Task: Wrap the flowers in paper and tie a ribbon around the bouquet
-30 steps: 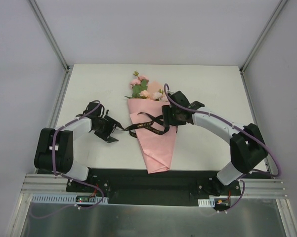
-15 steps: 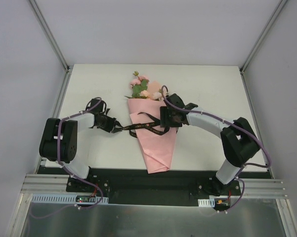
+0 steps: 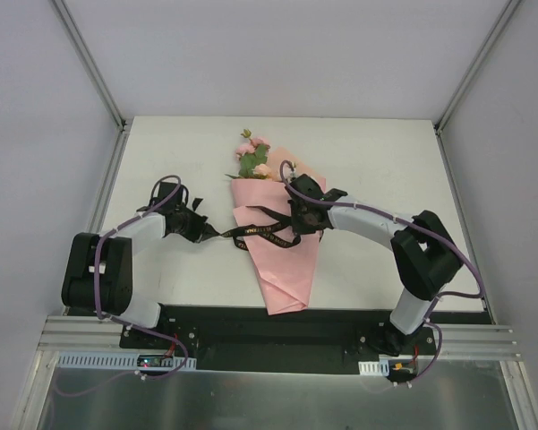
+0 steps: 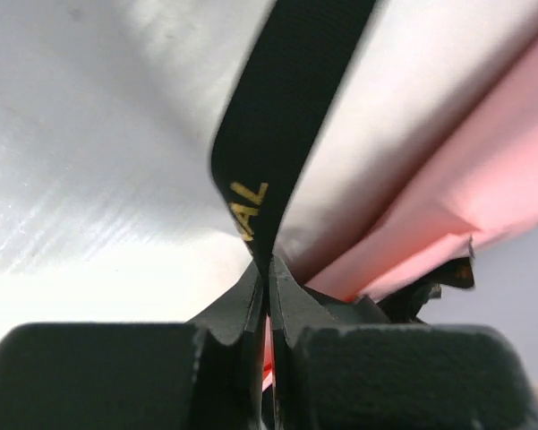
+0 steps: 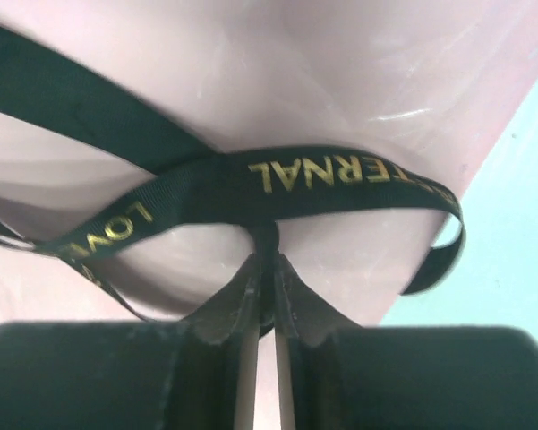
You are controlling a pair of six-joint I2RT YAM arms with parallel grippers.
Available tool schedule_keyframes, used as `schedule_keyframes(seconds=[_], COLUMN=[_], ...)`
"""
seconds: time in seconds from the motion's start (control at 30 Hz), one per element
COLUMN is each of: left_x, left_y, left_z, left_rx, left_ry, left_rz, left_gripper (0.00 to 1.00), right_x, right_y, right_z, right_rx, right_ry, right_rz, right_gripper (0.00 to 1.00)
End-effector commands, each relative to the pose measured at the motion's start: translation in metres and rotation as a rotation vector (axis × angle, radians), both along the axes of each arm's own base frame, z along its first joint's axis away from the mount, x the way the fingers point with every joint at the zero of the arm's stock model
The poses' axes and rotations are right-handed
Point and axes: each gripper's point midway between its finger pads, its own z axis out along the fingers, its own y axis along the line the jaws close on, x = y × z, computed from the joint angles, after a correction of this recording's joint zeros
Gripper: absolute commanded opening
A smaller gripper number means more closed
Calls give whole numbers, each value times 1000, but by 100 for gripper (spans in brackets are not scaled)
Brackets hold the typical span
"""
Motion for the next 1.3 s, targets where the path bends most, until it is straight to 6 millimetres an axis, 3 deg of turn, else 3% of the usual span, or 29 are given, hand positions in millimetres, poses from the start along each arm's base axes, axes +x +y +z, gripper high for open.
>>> schedule_keyframes(seconds=[0.0, 0.03, 0.2, 0.43, 0.6, 0.73, 0.83, 0.87, 0.9, 0.97, 1.0, 1.1, 1.27], left_x=[0, -2, -6, -7, -6, -8, -13, -9, -18, -20, -24, -29, -23], left_y=[12, 13, 21, 6, 4, 13, 19, 18, 17, 16, 16, 17, 41], left_z=[25, 27, 51, 75, 77, 75, 72, 80, 69, 69, 63, 55, 54], left_rx=[87, 100, 170, 104, 107, 240, 434, 484, 558, 609, 614, 665, 853], left_ry=[-152, -160, -258, -323, -336, -364, -326, -340, -285, -278, -248, -250, -217], left_rz=[-86, -98, -163, -259, -283, -351, -491, -537, -620, -734, -776, -889, -948], left_gripper=[0, 0, 0, 0, 0, 0, 0, 0, 0, 0, 0, 0, 0], right_x=[-7, -8, -29, -53, -32, -3, 16, 26, 26, 40, 37, 49, 60], right_y=[-23, -31, -60, -62, -75, -115, -134, -134, -137, -138, -140, -129, -135], right_z=[43, 49, 72, 86, 107, 111, 98, 92, 82, 79, 71, 82, 78], right_rx=[-48, -71, -110, 92, 103, -142, -371, -435, -479, -522, -532, -521, -535], right_ry=[-49, -60, -3, 122, 24, -171, -262, -289, -296, -356, -360, -468, -531], right_rz=[-37, -44, -20, -91, -231, -345, -307, -256, -230, -189, -162, -58, -14], right_gripper=[6, 0, 0, 0, 0, 0, 0, 0, 0, 0, 0, 0, 0])
